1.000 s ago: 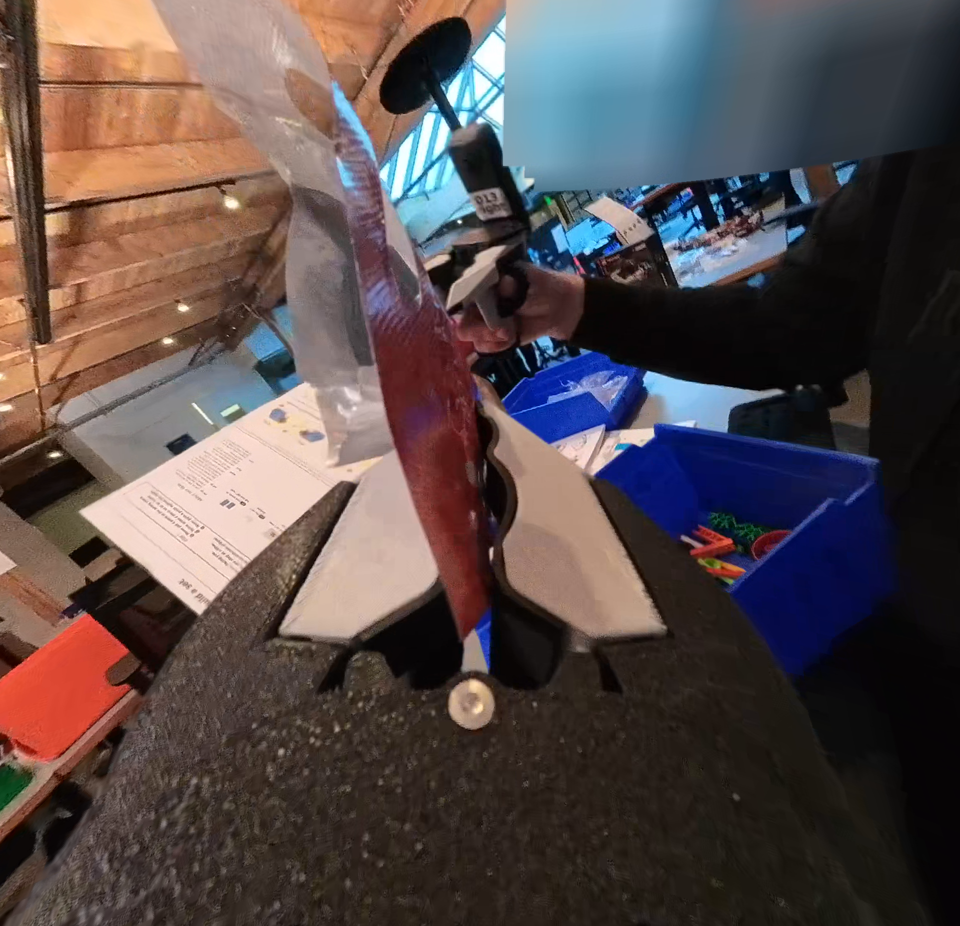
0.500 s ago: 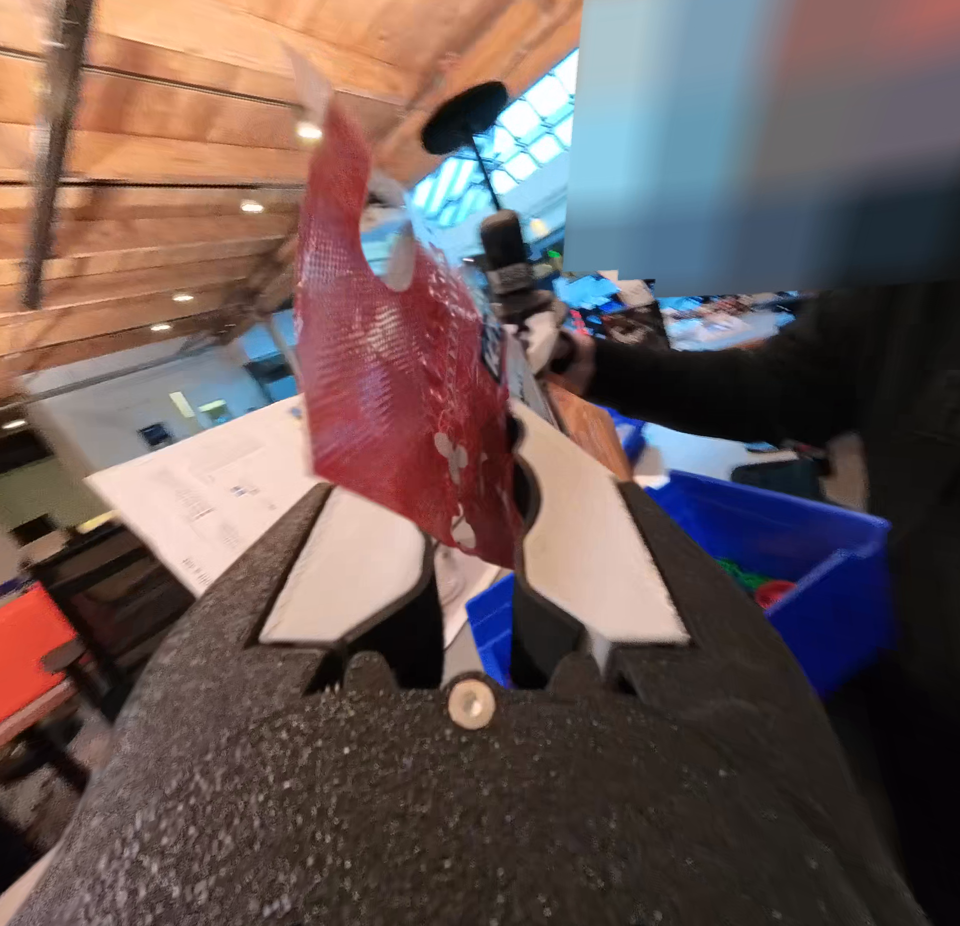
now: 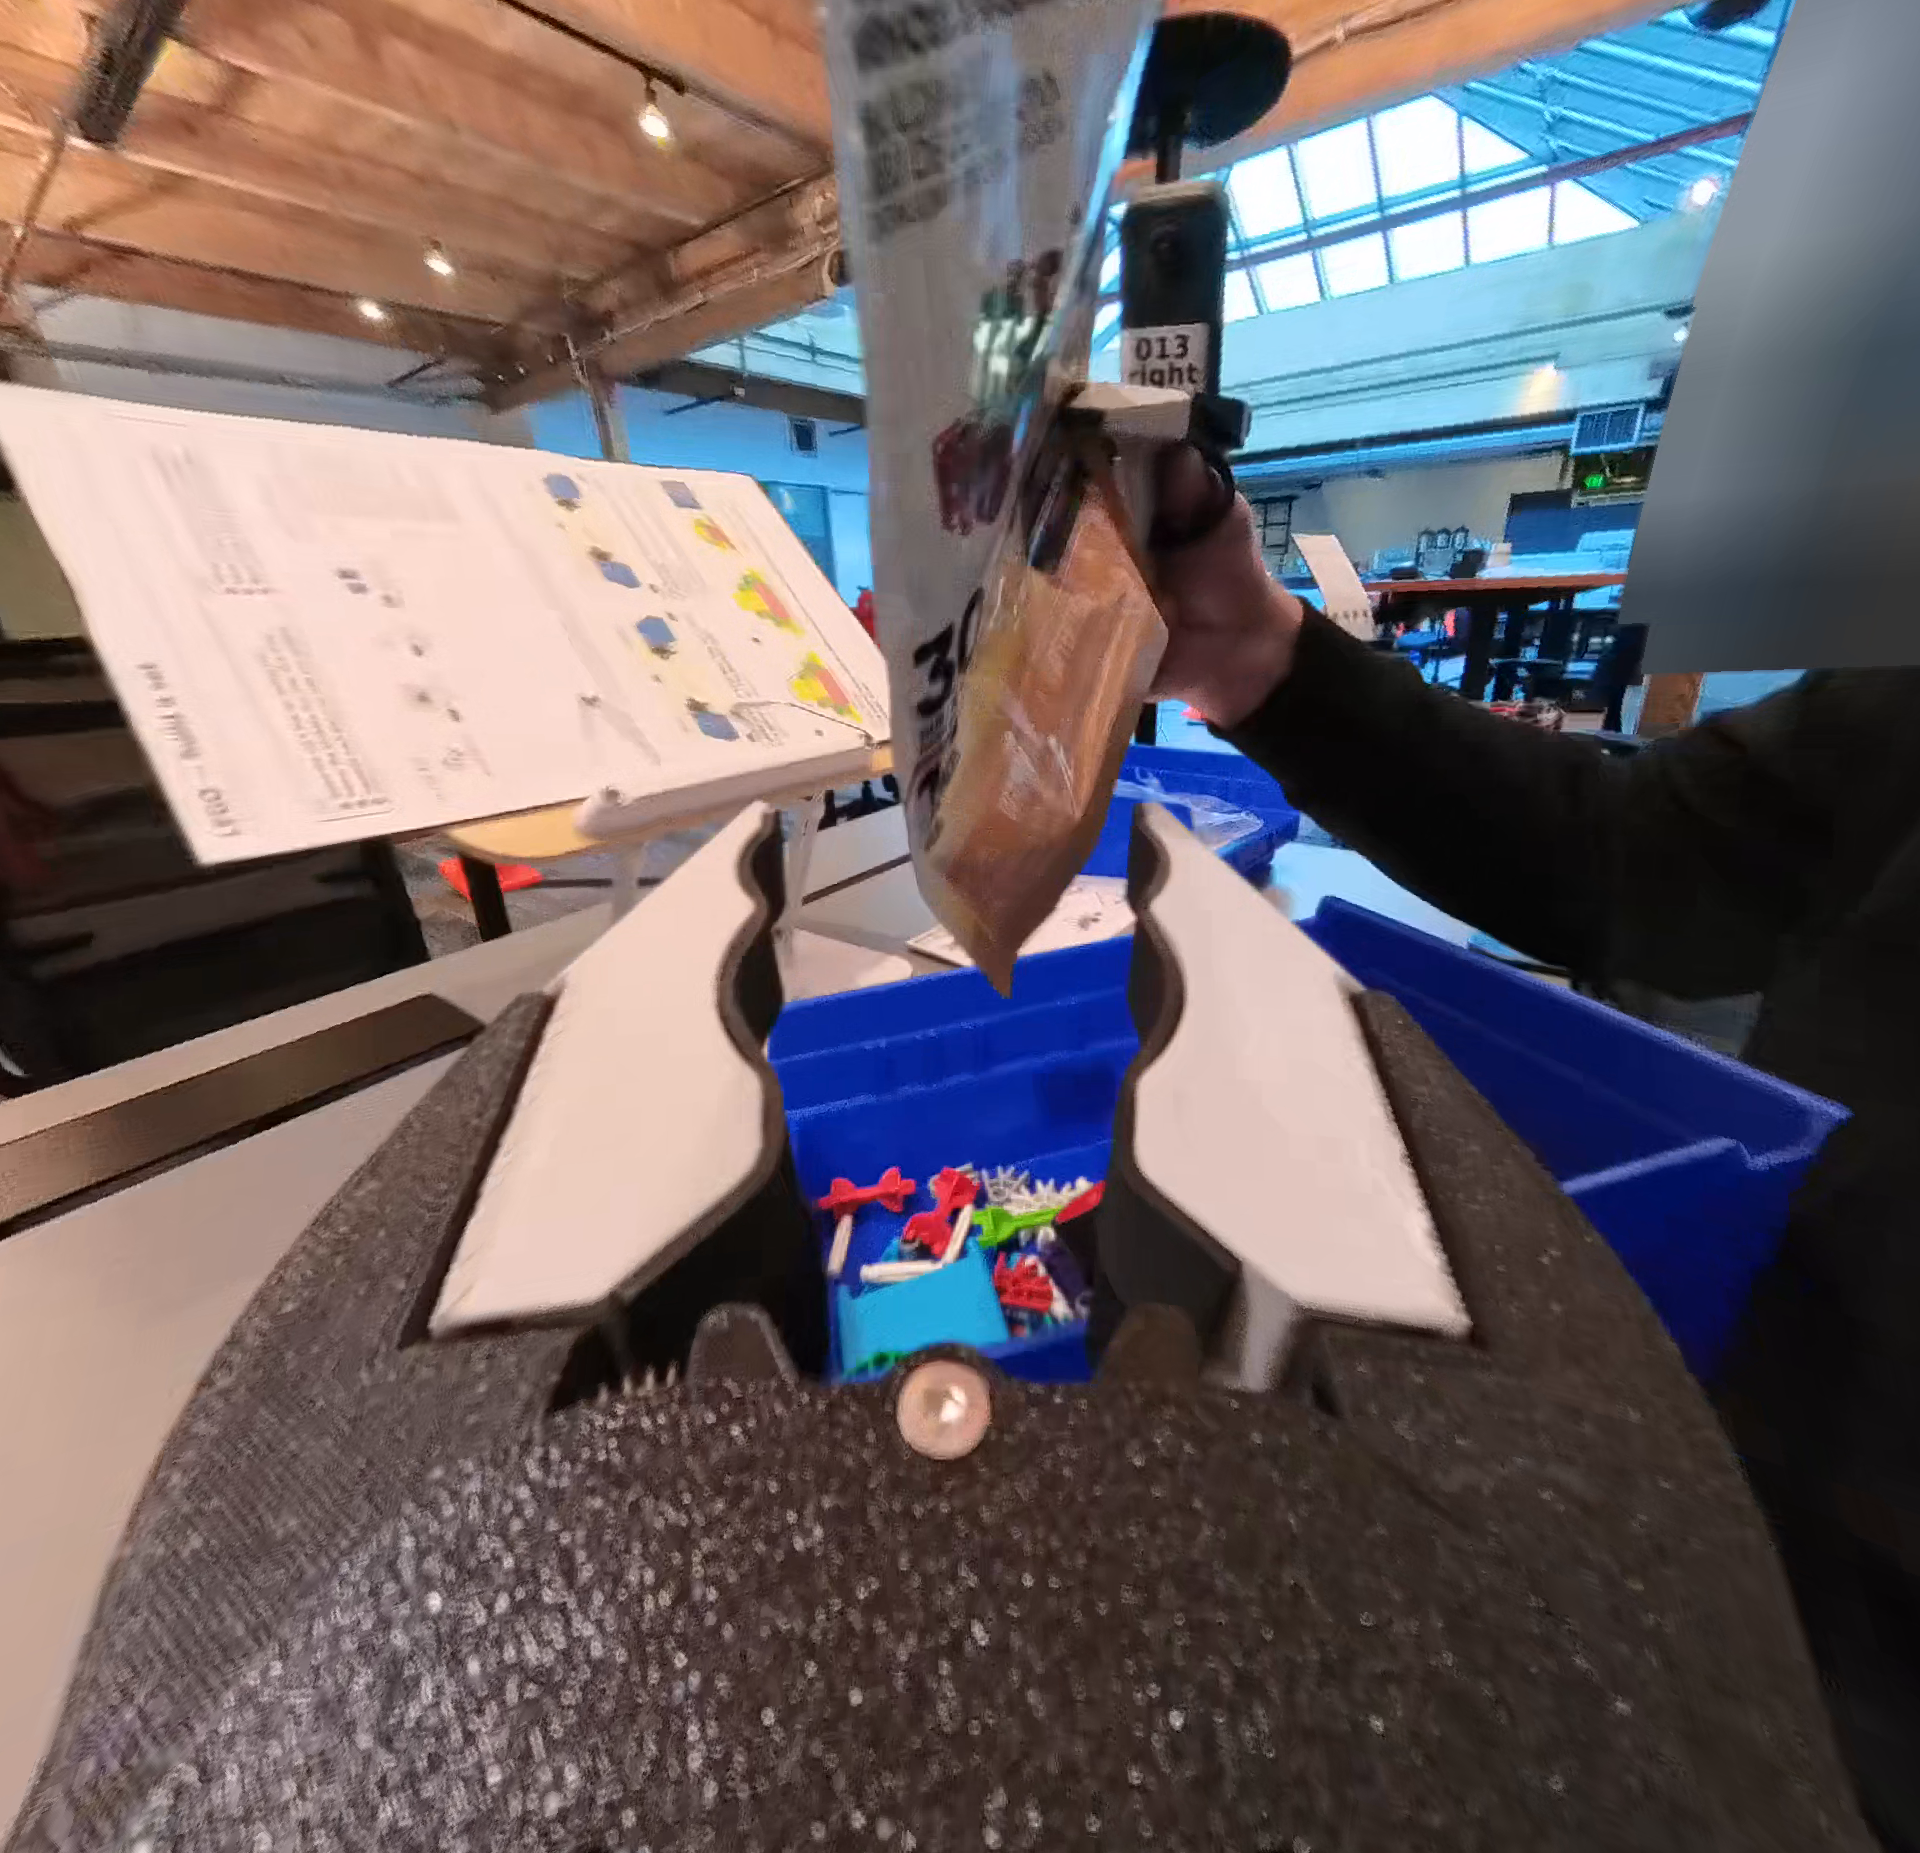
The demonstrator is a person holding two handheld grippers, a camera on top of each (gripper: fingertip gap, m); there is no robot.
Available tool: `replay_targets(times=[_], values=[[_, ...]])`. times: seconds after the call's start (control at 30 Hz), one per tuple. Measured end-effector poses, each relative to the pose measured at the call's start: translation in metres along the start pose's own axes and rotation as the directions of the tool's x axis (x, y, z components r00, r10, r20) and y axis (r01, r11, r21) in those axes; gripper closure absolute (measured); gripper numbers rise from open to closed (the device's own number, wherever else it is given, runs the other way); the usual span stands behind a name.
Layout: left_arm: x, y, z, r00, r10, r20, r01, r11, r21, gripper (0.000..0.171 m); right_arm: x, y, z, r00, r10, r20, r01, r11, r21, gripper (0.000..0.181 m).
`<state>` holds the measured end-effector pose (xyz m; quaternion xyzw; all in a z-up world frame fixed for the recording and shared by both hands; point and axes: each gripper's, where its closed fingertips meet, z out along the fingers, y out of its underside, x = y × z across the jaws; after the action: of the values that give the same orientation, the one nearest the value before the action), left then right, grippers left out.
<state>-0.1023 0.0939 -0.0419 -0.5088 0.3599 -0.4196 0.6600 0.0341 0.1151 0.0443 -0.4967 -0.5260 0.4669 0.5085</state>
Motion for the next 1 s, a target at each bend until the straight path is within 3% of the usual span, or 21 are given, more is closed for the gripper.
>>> replay_targets(times=[0.07,0.17,0.27,0.53,0.7,1.0], values=[[0.005,-0.001,0.013,1.000,0.009,0.002,-0.009,1.000,-0.001,0.120,-0.005,0.003,0.004,1.000,0.015,0.019,-0.016,1.000,0.001,0.181],[0.011,-0.009,0.017,0.997,-0.041,-0.058,0.044,0.998,0.048,0.167,-0.012,0.010,0.007,0.998,0.032,0.055,-0.032,0.999,-0.006,0.181],[0.013,-0.012,0.012,0.986,-0.109,-0.126,0.118,0.991,0.067,0.169,-0.019,0.015,0.008,0.994,0.040,0.097,-0.039,0.999,-0.011,0.181],[0.017,-0.014,0.003,0.983,-0.082,-0.165,0.093,0.994,0.065,0.171,-0.030,0.024,0.015,0.987,0.039,0.156,-0.032,0.998,-0.046,0.181],[0.021,-0.007,0.007,0.985,-0.050,-0.168,0.052,0.999,0.012,0.171,-0.026,0.033,0.022,0.989,0.039,0.139,-0.029,0.996,-0.079,0.181],[0.016,-0.010,0.005,0.991,-0.050,-0.121,0.053,0.998,0.021,0.171,-0.010,0.038,0.016,0.998,0.050,0.033,-0.048,0.997,-0.067,0.181]])
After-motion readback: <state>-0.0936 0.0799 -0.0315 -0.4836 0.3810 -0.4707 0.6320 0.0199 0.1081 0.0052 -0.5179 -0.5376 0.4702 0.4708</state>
